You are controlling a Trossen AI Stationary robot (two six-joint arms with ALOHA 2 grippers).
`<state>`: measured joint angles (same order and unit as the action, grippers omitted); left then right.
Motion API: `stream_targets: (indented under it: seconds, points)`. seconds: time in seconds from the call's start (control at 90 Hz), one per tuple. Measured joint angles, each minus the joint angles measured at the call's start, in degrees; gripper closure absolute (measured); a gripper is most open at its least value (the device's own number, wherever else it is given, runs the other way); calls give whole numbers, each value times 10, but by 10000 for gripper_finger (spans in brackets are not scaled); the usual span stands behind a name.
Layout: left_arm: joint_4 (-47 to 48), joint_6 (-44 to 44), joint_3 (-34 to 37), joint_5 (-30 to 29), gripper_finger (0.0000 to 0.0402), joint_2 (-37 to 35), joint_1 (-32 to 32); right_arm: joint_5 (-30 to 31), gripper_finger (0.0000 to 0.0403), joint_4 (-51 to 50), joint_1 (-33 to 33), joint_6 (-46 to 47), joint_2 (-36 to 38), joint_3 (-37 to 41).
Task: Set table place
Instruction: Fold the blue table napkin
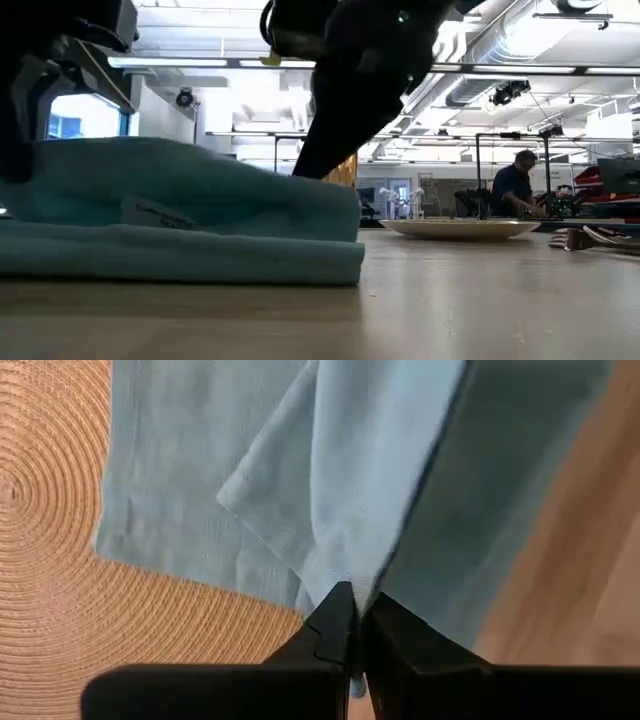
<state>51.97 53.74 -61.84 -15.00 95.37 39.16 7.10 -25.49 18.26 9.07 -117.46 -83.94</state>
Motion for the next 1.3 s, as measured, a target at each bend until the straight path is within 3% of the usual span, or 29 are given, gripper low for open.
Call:
stream_targets:
  seconds: [0.244,0.444,0.656,0.878,1.1,1.3]
  points:
    - [-14,0,0,0,402,0,0,-18,257,-31,16,-31,0,-22]
    - [-26,0,0,-1,402,0,0,-9,241,-45,17,77,0,-12]
    - [-26,1,0,-5,402,0,0,0,259,-26,0,154,0,9]
    - [-27,1,0,-5,402,0,0,-25,302,14,2,140,-6,13]
    - [-28,2,0,-6,402,0,0,-19,392,12,13,133,-7,14]
    - [-28,7,0,-6,402,0,0,-58,401,9,25,106,-5,14]
